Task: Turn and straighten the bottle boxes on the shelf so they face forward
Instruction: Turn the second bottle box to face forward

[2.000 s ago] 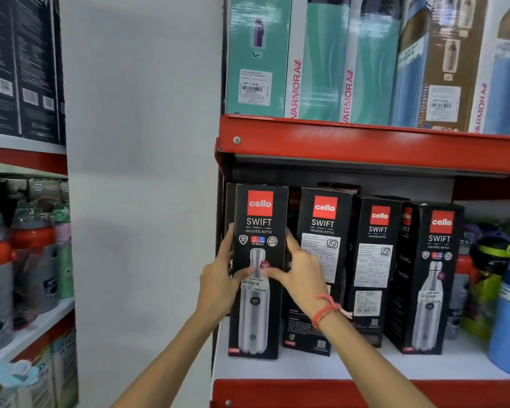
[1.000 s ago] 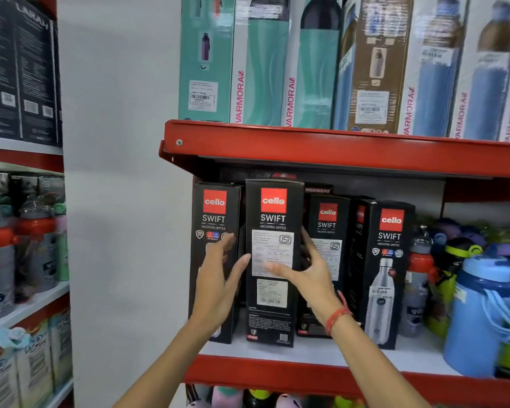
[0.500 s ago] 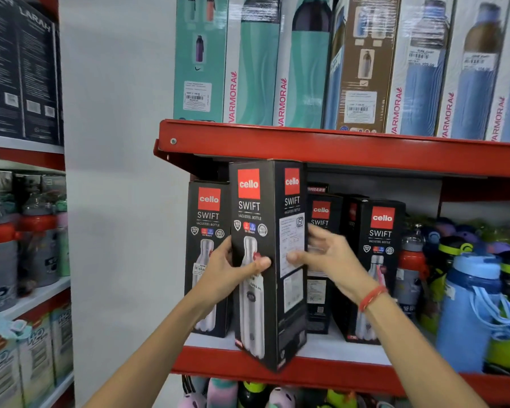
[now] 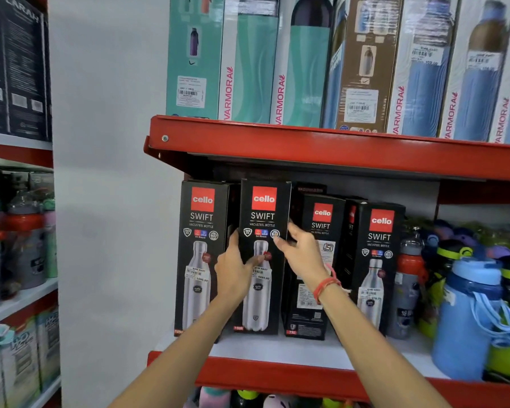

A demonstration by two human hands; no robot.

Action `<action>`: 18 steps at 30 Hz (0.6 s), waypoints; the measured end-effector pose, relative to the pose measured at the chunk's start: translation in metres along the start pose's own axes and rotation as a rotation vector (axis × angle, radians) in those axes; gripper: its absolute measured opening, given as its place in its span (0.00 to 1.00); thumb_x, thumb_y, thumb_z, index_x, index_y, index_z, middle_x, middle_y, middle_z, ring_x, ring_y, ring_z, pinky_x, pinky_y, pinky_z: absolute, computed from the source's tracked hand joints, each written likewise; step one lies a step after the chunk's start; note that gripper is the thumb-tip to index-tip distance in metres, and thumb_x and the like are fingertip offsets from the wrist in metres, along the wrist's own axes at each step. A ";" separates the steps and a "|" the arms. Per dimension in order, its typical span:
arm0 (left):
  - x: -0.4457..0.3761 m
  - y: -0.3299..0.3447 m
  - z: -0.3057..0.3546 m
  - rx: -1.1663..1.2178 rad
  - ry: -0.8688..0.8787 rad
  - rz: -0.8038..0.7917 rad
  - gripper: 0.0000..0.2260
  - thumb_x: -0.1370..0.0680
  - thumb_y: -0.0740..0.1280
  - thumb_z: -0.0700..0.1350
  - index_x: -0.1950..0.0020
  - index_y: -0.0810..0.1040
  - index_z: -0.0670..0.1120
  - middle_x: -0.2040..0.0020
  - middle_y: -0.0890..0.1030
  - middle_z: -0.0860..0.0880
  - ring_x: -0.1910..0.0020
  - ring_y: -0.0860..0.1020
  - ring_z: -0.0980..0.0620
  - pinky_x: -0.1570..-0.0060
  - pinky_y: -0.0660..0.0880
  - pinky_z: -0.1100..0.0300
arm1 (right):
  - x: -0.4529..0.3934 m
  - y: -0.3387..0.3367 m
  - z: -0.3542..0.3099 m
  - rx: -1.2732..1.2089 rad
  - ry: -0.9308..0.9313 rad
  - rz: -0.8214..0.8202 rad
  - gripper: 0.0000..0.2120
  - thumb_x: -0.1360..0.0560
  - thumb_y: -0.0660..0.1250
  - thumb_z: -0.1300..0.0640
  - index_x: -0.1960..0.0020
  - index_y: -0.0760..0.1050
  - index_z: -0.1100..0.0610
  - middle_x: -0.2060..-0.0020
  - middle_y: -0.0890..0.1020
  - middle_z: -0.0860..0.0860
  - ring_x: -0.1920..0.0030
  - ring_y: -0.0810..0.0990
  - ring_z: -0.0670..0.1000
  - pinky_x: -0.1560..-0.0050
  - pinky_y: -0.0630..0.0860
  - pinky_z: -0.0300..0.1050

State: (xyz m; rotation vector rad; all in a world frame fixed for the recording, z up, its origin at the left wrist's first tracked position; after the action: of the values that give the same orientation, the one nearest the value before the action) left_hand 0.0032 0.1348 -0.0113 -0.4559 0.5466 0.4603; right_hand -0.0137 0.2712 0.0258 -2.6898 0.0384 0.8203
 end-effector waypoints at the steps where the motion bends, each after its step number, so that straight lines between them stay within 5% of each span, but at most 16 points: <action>1: 0.001 0.003 -0.003 -0.019 -0.008 0.000 0.31 0.28 0.72 0.47 0.28 0.64 0.47 0.40 0.82 0.45 0.39 0.77 0.42 0.40 0.72 0.48 | 0.001 0.002 0.004 0.006 0.012 -0.006 0.23 0.24 0.66 0.62 0.30 0.70 0.54 0.34 0.77 0.53 0.36 0.77 0.51 0.32 0.72 0.52; 6: 0.000 0.012 -0.011 -0.078 0.006 -0.007 0.31 0.26 0.71 0.48 0.26 0.61 0.48 0.42 0.82 0.44 0.44 0.80 0.41 0.45 0.73 0.51 | -0.001 0.006 0.017 0.084 0.040 0.065 0.24 0.24 0.66 0.60 0.29 0.68 0.54 0.41 0.82 0.54 0.42 0.81 0.53 0.39 0.75 0.44; 10: 0.002 0.010 -0.019 -0.063 0.036 0.036 0.28 0.24 0.69 0.41 0.26 0.62 0.46 0.39 0.80 0.42 0.42 0.79 0.42 0.41 0.75 0.48 | 0.020 -0.007 0.017 0.248 -0.099 0.468 0.20 0.25 0.68 0.59 0.34 0.74 0.59 0.44 0.82 0.54 0.45 0.80 0.52 0.43 0.76 0.40; 13: 0.013 0.009 -0.027 -0.028 0.070 0.020 0.26 0.23 0.67 0.41 0.27 0.62 0.45 0.32 0.75 0.44 0.36 0.75 0.46 0.37 0.73 0.51 | 0.028 -0.011 0.035 0.558 -0.030 0.708 0.34 0.31 0.74 0.52 0.29 0.66 0.60 0.37 0.73 0.59 0.40 0.69 0.58 0.40 0.71 0.51; 16: 0.026 0.009 -0.026 -0.046 0.133 0.040 0.25 0.22 0.65 0.43 0.27 0.62 0.45 0.30 0.71 0.46 0.34 0.73 0.47 0.36 0.71 0.54 | 0.026 -0.004 0.053 0.609 0.231 0.605 0.54 0.38 0.77 0.44 0.23 0.51 0.60 0.31 0.65 0.64 0.37 0.67 0.65 0.44 0.74 0.62; 18: 0.032 0.009 -0.018 -0.086 0.204 0.075 0.24 0.22 0.64 0.43 0.27 0.63 0.45 0.29 0.69 0.46 0.34 0.72 0.48 0.38 0.68 0.59 | 0.026 -0.003 0.055 0.538 0.301 0.483 0.58 0.36 0.76 0.44 0.23 0.40 0.58 0.31 0.64 0.63 0.38 0.68 0.65 0.49 0.76 0.60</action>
State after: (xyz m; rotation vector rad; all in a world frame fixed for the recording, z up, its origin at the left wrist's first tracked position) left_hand 0.0154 0.1419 -0.0461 -0.5700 0.7447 0.5133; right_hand -0.0217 0.2930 -0.0308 -2.2713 0.8746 0.4253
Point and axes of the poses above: each hand's wrist, its own x-axis away from the middle knuckle, its own y-axis out of the palm, z = x × y, the point moved 2 cm from there along -x, towards the middle knuckle
